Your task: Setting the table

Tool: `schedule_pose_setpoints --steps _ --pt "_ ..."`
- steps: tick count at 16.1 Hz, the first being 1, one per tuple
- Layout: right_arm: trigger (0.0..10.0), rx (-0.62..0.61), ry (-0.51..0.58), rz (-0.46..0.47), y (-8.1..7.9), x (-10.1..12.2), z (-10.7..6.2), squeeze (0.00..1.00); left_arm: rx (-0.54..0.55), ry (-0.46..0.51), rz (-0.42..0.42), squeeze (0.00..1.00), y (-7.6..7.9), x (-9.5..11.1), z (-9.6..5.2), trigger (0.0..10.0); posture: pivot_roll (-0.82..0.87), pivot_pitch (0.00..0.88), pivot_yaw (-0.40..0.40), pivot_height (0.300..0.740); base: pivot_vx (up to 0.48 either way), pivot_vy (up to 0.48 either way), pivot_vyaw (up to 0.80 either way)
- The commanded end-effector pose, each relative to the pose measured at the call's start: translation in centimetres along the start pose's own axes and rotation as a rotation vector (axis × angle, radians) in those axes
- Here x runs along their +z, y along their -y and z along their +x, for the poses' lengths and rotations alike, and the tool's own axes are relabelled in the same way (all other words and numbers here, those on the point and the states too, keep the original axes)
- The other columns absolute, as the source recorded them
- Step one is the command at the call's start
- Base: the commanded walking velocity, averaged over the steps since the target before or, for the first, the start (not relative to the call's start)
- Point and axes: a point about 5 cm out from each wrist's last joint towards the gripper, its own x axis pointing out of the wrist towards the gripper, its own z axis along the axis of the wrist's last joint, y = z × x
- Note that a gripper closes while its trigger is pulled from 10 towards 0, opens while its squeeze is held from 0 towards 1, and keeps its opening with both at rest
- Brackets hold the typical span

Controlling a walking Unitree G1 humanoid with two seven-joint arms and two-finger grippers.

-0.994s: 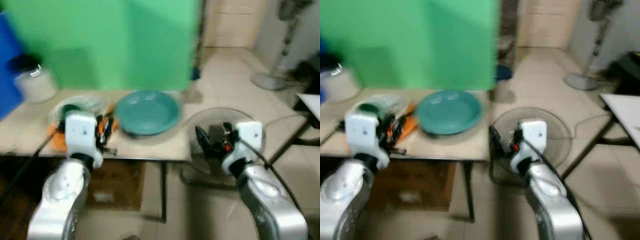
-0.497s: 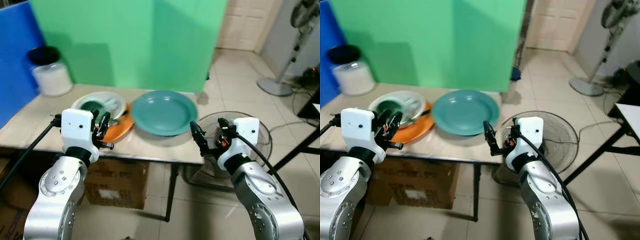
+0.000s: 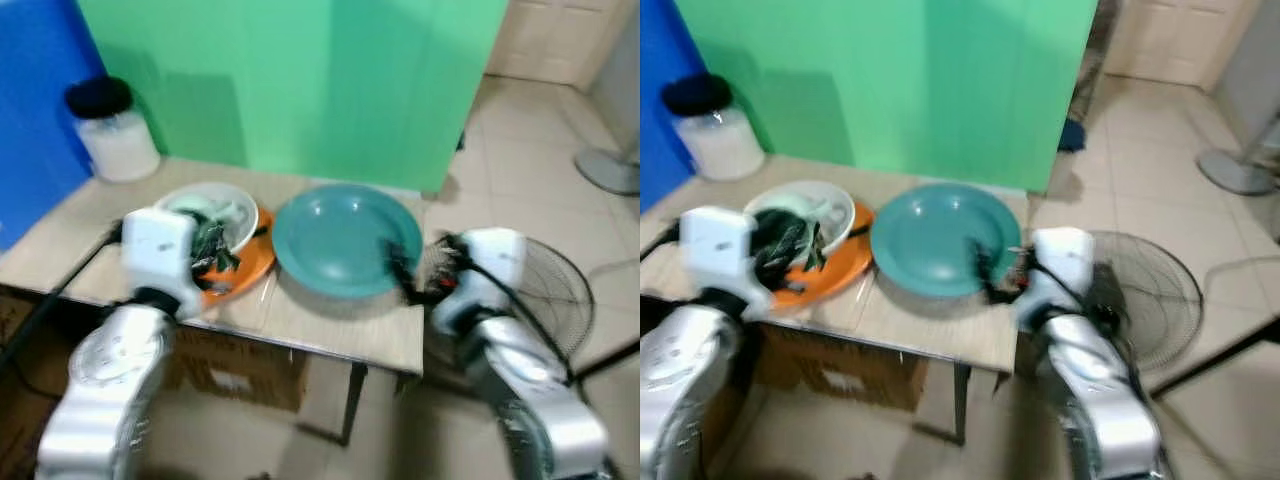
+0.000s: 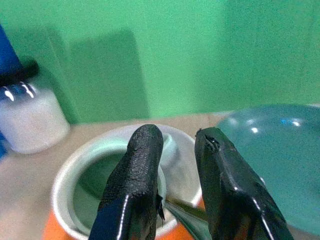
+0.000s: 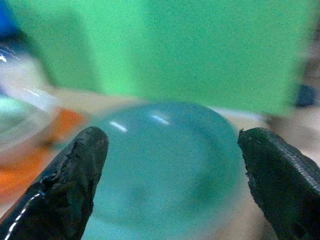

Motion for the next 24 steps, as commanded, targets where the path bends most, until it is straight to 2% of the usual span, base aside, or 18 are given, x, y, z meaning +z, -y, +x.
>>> schedule_pose_setpoints --steps 1,5,6,7,8,9,11,12,15,16,18,20,24 --pt "10.0 -0.055 -0.012 0.001 1.2 -0.1 -0.4 0.00 -0.048 0.033 -0.002 0.00 0.9 0.7 0.2 10.0 0.18 0.000 0.017 0.740 0.315 0.000 0.00" --pt "10.0 -0.054 -0.034 0.015 1.5 0.2 0.3 0.00 -0.081 0.051 0.021 0.00 1.1 1.1 0.2 10.0 0.18 0.000 0.012 0.740 0.065 0.000 0.00" --pt "10.0 -0.061 -0.097 0.027 1.9 -0.2 0.9 0.00 -0.132 0.068 0.031 0.00 1.4 1.4 0.1 10.0 0.18 0.000 0.012 0.740 0.000 0.000 0.00" --pt "10.0 -0.068 -0.153 0.034 2.2 -0.6 1.5 0.66 -0.179 0.074 0.040 0.00 1.7 1.5 0.1 10.0 0.17 0.000 0.014 0.740 0.000 0.000 0.00" --pt "10.0 -0.086 -0.188 0.051 2.6 -1.0 1.9 1.00 -0.219 0.078 0.043 0.00 2.0 1.6 0.0 10.0 0.17 0.000 0.016 0.740 0.000 0.000 0.00" --pt "10.0 -0.140 -0.213 0.084 3.4 -1.3 2.7 1.00 -0.279 0.084 0.044 0.00 2.3 1.8 -0.2 10.0 0.17 0.000 0.014 0.740 0.000 0.000 0.00" --pt "10.0 -0.161 -0.207 0.105 3.8 -1.1 3.6 1.00 -0.355 0.082 0.036 0.00 2.7 1.8 -0.5 10.0 0.18 0.000 0.013 0.740 0.000 0.000 0.00" --pt "10.0 -0.188 -0.234 0.118 4.2 -1.3 4.1 1.00 -0.443 0.059 0.033 0.00 3.1 1.6 -1.0 10.0 0.18 0.000 0.012 0.740 0.000 0.000 0.00" --pt "10.0 -0.264 -0.384 0.188 5.3 -2.3 5.2 1.00 -0.546 0.006 0.035 0.00 3.8 0.6 -1.7 10.0 0.18 0.000 0.011 0.740 0.000 0.000 0.00" --pt "10.0 -0.272 -0.418 0.235 5.4 -2.5 5.4 0.00 -0.548 0.006 0.030 0.00 4.0 0.6 -1.7 10.0 0.18 0.000 0.009 0.740 0.000 0.000 0.00" --pt "10.0 -0.288 -0.434 0.300 5.8 -2.6 5.6 0.00 -0.551 0.006 0.025 0.00 4.1 0.5 -1.7 10.0 0.18 0.000 0.007 0.740 0.000 0.000 0.00" --pt "10.0 -0.295 -0.439 0.322 6.2 -2.8 5.6 0.00 -0.553 0.004 0.022 0.00 4.1 0.5 -1.7 10.0 0.18 0.000 0.007 0.740 0.000 0.000 0.00" --pt "10.0 -0.207 -0.426 0.575 5.6 -2.3 6.2 0.00 -0.557 -0.001 0.019 0.00 4.0 0.3 -1.6 10.0 0.18 0.000 0.010 0.740 0.000 0.000 0.00"
